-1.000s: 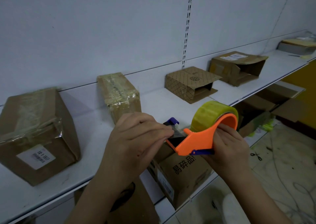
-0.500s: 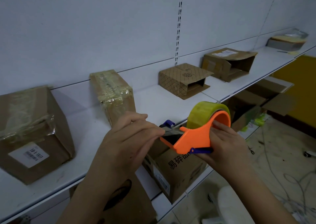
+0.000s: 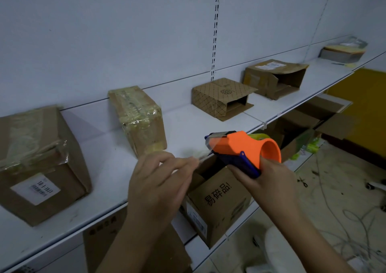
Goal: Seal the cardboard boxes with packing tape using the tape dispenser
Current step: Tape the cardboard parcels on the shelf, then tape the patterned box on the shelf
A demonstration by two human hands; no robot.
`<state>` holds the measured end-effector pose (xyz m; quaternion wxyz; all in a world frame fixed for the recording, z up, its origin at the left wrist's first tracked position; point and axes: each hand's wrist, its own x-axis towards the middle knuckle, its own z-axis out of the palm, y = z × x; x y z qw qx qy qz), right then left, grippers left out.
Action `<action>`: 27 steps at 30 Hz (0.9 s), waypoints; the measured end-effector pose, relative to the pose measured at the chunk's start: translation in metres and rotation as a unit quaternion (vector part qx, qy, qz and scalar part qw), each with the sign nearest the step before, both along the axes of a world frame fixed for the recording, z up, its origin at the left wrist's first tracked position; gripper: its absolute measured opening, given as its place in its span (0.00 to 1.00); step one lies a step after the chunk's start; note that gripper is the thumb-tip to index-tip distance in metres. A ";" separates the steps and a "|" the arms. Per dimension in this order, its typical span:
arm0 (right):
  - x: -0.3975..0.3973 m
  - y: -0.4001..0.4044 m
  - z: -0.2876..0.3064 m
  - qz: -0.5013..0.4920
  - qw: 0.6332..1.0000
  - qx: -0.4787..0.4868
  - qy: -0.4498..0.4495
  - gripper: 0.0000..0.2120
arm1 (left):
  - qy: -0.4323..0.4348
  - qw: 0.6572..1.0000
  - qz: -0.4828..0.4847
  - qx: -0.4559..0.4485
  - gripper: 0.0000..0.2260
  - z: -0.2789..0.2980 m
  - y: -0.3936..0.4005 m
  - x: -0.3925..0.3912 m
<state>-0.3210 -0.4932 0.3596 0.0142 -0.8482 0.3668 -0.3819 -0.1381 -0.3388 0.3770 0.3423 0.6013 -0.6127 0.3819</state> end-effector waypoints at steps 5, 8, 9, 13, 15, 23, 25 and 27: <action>0.019 0.029 -0.002 -0.016 0.983 0.179 -0.040 0.26 | 0.002 0.999 0.039 0.005 0.10 -0.023 -0.022 -0.030; 0.029 0.043 0.000 0.041 0.945 0.297 -0.132 0.29 | 0.068 0.996 0.045 0.035 0.14 -0.029 -0.036 -0.049; 0.032 0.046 0.001 0.061 0.919 0.348 -0.175 0.32 | 0.093 0.993 0.046 0.053 0.16 -0.032 -0.039 -0.055; 0.037 0.051 0.002 0.078 0.844 0.460 -0.263 0.36 | 0.141 0.976 0.066 0.152 0.30 -0.047 -0.044 -0.075; 0.038 0.049 0.003 0.059 0.846 0.454 -0.274 0.34 | 0.162 0.959 0.082 0.216 0.42 -0.053 -0.047 -0.084; 0.048 0.039 -0.001 0.048 0.731 0.573 -0.366 0.19 | 0.169 0.944 0.085 0.270 0.38 -0.066 -0.057 -0.084; 0.050 0.038 -0.001 0.053 0.702 0.603 -0.376 0.16 | 0.166 0.939 0.087 0.289 0.33 -0.068 -0.056 -0.082; 0.051 0.035 -0.001 0.055 0.681 0.619 -0.387 0.17 | 0.161 0.933 0.081 0.312 0.34 -0.067 -0.054 -0.080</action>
